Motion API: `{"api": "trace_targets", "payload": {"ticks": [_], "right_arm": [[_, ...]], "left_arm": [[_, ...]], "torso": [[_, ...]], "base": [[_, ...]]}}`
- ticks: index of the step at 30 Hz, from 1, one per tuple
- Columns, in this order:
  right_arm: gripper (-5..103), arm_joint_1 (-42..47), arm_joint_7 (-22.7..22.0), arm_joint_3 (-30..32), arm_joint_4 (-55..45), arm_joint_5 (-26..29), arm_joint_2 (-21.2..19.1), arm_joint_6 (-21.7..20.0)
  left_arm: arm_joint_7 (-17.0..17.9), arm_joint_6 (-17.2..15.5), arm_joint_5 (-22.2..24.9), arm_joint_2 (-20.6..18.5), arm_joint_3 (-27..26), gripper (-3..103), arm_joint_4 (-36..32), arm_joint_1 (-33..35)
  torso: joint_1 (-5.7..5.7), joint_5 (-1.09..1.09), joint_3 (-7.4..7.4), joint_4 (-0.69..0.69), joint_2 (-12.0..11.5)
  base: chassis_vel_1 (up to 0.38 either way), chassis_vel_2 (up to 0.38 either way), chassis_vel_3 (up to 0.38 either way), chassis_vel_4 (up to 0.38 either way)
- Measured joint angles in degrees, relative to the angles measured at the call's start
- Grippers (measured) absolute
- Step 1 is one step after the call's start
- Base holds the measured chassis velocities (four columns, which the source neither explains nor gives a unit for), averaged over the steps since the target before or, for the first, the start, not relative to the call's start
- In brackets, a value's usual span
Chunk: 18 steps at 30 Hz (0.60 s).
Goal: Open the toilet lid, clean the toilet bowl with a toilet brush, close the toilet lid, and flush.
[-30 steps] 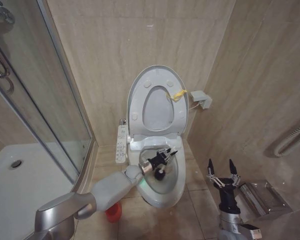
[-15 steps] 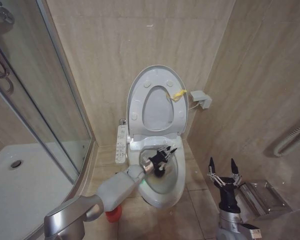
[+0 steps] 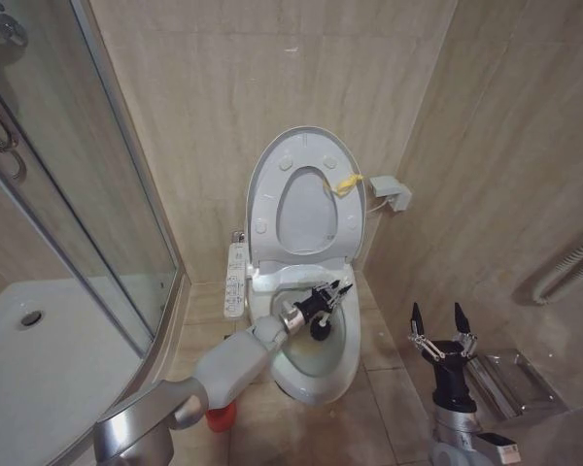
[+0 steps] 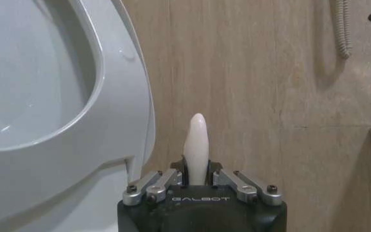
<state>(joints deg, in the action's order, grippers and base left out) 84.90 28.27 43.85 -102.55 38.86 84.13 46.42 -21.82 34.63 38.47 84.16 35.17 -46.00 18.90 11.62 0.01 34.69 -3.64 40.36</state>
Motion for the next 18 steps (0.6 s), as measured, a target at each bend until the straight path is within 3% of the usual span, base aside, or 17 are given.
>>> {"api": "trace_targets", "payload": {"ticks": [7,13,15,18], "right_arm": [[100,0.3,-0.1,-0.2,0.0,-0.1,0.4,0.1],[100,0.8,-0.7,-0.9,-0.6,-0.3,0.6,0.2],[100,0.9,-1.1,-1.1,-0.7,-0.7,0.7,0.4],[100,0.8,-1.2,-1.2,-0.8,-0.8,0.7,0.4]], "left_arm": [[-0.1,-0.2,0.9,0.5,-1.7,21,-2.6,0.3],[-0.8,0.0,0.7,-0.9,-1.1,21,-0.8,1.8],[-0.8,-0.3,1.2,-1.2,-1.3,21,-2.6,2.2],[-0.7,-0.9,2.3,-1.5,-1.3,21,-5.6,2.6]], "torso": [[-0.01,-0.01,-0.01,-0.07,0.0],[0.01,-0.01,0.01,-0.02,0.0],[0.06,0.0,0.02,0.03,0.0],[0.06,-0.03,0.02,-0.02,0.0]], "base": [[-0.049,0.065,0.055,-0.066],[-0.176,0.146,0.185,-0.17],[-0.149,0.216,0.199,-0.15],[-0.116,0.166,0.123,-0.098]]}}
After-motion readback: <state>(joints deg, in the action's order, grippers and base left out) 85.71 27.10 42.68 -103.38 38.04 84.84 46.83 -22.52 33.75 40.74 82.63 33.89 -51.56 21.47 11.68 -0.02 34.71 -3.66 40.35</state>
